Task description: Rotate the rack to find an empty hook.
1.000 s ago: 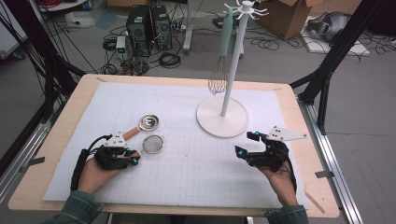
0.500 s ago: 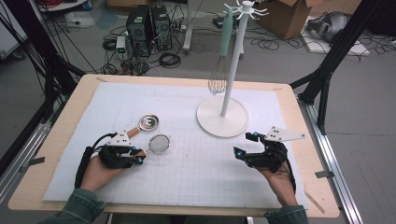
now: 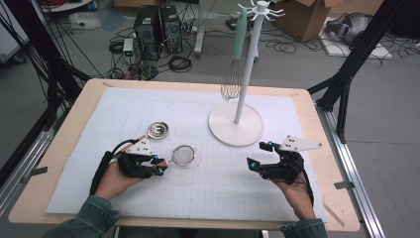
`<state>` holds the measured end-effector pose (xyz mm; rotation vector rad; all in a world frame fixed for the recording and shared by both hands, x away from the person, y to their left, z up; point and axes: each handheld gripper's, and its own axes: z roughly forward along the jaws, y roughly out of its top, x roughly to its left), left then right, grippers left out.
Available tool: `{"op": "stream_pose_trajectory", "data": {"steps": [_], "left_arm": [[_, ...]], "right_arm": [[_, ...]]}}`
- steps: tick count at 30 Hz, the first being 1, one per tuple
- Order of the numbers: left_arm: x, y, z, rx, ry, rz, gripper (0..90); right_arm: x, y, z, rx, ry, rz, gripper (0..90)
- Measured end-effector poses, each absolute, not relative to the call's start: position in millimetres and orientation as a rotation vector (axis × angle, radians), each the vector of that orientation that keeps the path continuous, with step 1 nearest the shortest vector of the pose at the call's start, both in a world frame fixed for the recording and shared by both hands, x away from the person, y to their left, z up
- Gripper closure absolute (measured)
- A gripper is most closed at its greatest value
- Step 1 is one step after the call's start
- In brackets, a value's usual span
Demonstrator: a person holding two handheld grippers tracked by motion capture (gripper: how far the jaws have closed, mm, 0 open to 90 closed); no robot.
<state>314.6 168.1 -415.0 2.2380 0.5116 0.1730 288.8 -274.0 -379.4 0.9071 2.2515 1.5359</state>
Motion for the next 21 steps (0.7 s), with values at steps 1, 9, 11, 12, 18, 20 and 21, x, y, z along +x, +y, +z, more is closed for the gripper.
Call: {"op": "stream_pose_trajectory", "data": {"steps": [1, 9, 11, 12, 18, 20, 21], "left_arm": [[315.2, 165.5, -415.2, 2.244, 0.497, 0.171, 68.2], [319.2, 142.8, -421.1, 2.276, 0.395, 0.118, 68.2], [319.2, 136.8, -423.1, 2.282, 0.379, 0.106, 68.2], [319.3, 134.3, -424.1, 2.284, 0.371, 0.098, 68.2], [320.4, 125.1, -430.1, 2.306, 0.336, 0.079, 68.2], [320.2, 124.3, -430.7, 2.307, 0.334, 0.076, 68.2], [320.2, 124.3, -430.8, 2.307, 0.333, 0.075, 68.2]], "right_arm": [[288.6, -273.9, -379.4, 0.910, 2.252, 1.537, 21.3], [288.5, -273.1, -381.4, 0.902, 2.262, 1.535, 21.3], [288.5, -272.4, -382.2, 0.900, 2.266, 1.532, 21.2], [288.7, -272.0, -382.5, 0.898, 2.266, 1.533, 21.3], [289.8, -269.6, -384.8, 0.890, 2.281, 1.527, 21.3], [289.8, -268.9, -384.8, 0.895, 2.286, 1.525, 21.3], [290.0, -268.7, -384.8, 0.890, 2.286, 1.525, 21.3]]}}
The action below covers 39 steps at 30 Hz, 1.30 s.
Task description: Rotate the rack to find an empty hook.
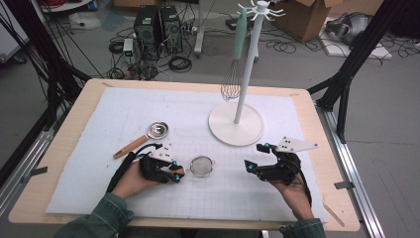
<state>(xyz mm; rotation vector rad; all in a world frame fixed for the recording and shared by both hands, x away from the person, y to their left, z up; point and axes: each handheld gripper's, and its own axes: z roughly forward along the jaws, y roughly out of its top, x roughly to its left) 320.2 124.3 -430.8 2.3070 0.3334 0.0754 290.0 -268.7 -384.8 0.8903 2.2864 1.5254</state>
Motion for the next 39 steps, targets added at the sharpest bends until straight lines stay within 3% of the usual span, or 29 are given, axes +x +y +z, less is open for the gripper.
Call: {"op": "stream_pose_trajectory", "data": {"steps": [39], "left_arm": [[312.7, 101.7, -433.6, 2.334, 0.161, -0.020, 68.1]], "right_arm": [[291.4, -259.6, -389.8, 0.865, 2.339, 1.513, 21.3]]}}
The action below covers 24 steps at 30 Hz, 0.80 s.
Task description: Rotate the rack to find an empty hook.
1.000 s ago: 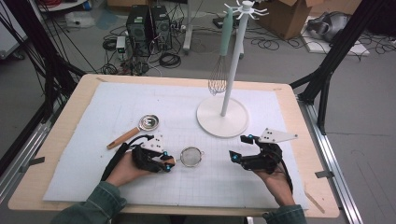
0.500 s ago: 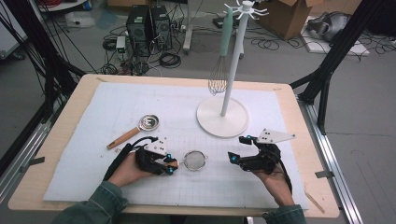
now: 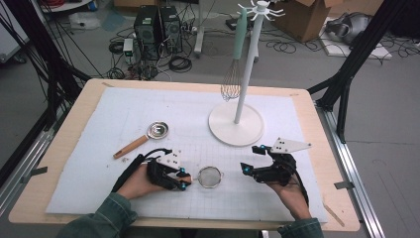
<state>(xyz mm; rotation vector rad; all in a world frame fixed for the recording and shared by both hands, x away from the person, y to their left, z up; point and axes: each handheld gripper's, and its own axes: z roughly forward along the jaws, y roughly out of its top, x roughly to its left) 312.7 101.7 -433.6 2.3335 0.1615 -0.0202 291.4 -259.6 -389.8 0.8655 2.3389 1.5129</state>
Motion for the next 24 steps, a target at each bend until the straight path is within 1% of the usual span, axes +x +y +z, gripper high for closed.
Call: {"op": "stream_pose_trajectory", "data": {"steps": [9, 24], "left_arm": [[316.3, 95.9, -434.0, 2.362, 0.142, -0.031, 68.1], [315.5, 95.5, -434.5, 2.353, 0.134, -0.040, 68.1]], "right_arm": [[291.3, -258.7, -391.2, 0.863, 2.343, 1.511, 21.2], [291.3, -257.3, -391.5, 0.859, 2.354, 1.511, 21.3]]}}
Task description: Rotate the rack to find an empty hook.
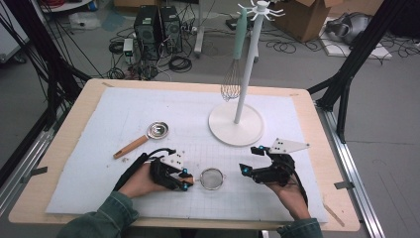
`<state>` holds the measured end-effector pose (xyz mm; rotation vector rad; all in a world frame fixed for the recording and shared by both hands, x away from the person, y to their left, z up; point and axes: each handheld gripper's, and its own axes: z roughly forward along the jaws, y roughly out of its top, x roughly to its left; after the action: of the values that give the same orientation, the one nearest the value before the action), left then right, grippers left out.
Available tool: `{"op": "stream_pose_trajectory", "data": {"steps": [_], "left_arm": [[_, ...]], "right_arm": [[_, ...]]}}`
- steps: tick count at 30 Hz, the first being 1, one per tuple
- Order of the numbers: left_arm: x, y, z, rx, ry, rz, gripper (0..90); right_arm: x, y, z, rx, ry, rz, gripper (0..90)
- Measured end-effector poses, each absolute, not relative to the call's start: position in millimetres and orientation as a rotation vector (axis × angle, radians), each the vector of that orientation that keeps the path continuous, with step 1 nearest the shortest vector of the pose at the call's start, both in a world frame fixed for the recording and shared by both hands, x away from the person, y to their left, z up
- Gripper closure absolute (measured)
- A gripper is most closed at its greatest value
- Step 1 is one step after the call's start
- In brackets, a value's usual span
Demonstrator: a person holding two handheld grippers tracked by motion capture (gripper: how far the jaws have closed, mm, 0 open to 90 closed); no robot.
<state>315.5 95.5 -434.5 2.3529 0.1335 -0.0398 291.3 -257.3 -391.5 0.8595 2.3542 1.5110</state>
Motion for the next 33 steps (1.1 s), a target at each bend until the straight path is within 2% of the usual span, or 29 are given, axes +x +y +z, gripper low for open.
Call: {"op": "stream_pose_trajectory", "data": {"steps": [11, 19, 33], "left_arm": [[315.4, 95.0, -435.2, 2.366, 0.131, -0.042, 67.2], [315.3, 100.7, -429.2, 2.326, 0.161, -0.052, 56.5], [309.0, 131.7, -417.2, 2.247, 0.228, 0.016, 46.4]], "right_arm": [[291.5, -256.7, -392.4, 0.860, 2.361, 1.508, 21.3], [294.6, -255.5, -392.4, 0.861, 2.362, 1.517, 21.3], [301.1, -241.5, -387.9, 0.817, 2.405, 1.511, 21.3]]}}
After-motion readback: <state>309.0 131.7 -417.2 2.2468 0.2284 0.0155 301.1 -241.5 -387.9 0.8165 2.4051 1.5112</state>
